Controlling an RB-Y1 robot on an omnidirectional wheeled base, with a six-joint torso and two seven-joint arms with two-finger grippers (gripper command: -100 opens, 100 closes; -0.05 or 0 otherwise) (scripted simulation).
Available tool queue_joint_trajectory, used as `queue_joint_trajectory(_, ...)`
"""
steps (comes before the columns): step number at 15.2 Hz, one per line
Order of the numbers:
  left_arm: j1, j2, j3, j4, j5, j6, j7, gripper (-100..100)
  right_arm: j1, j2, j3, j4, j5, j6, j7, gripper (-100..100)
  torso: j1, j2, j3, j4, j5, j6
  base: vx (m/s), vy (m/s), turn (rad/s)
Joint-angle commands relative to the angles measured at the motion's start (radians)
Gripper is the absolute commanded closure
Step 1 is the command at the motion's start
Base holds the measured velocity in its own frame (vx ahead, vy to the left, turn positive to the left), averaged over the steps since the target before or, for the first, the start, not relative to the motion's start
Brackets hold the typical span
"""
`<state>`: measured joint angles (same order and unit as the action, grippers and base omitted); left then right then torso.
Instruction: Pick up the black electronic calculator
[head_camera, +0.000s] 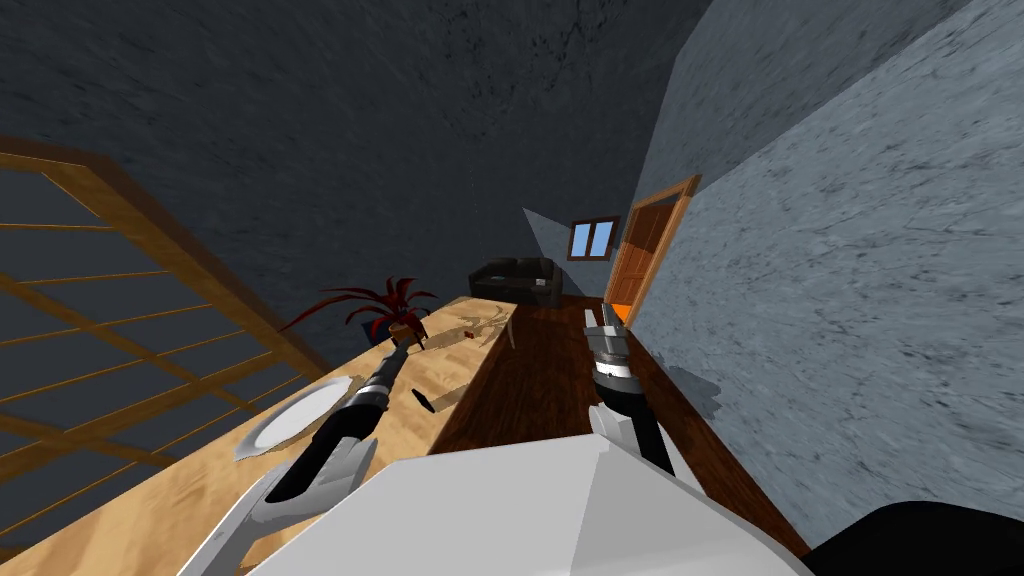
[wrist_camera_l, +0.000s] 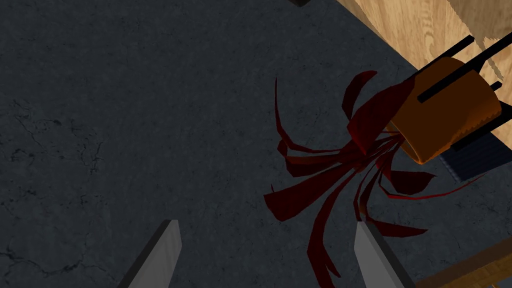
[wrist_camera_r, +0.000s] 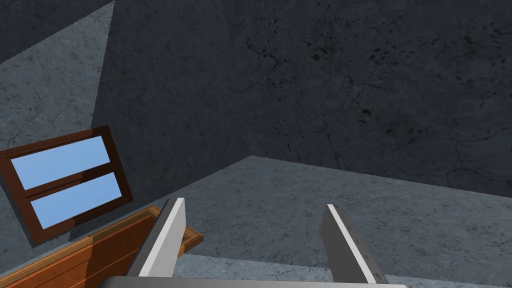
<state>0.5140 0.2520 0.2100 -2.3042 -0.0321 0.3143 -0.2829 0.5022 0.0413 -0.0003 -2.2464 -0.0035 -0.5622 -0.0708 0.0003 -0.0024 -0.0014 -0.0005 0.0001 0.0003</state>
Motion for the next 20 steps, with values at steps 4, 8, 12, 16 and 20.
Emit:
queue_joint_trajectory(4, 0.005, 0.000, 0.023, 0.001, 0.009, 0.116, -0.023, -100, 0.000, 0.000, 0.000, 0.000, 0.000, 0.000, 0.000, 0, 0.000, 0.000, 0.000, 0.000, 0.000, 0.000, 0.030, 0.015, -0.093)
queue_joint_trajectory(8, 0.009, -0.002, 0.041, 0.001, 0.016, 0.188, -0.040, -100, 0.000, 0.000, 0.000, 0.000, 0.000, 0.000, 0.000, 0, 0.000, 0.000, 0.000, 0.000, 0.000, 0.000, 0.023, 0.012, -0.082)
queue_joint_trajectory(12, 0.014, -0.004, 0.060, 0.001, 0.023, 0.260, -0.057, -100, 0.000, 0.000, 0.000, 0.000, 0.000, 0.000, 0.000, 0, 0.000, 0.000, 0.000, 0.000, 0.000, 0.000, 0.024, 0.011, -0.090)
queue_joint_trajectory(16, 0.019, -0.007, 0.078, 0.001, 0.030, 0.331, -0.074, -100, 0.000, 0.000, 0.000, 0.000, 0.000, 0.000, 0.000, 0, 0.000, 0.000, 0.000, 0.000, 0.000, 0.000, 0.029, 0.017, -0.087)
queue_joint_trajectory(20, 0.024, -0.012, 0.096, 0.001, 0.037, 0.403, -0.090, -100, 0.000, 0.000, 0.000, 0.000, 0.000, 0.000, 0.000, 0, 0.000, 0.000, 0.000, 0.000, 0.000, 0.000, 0.023, 0.012, -0.087)
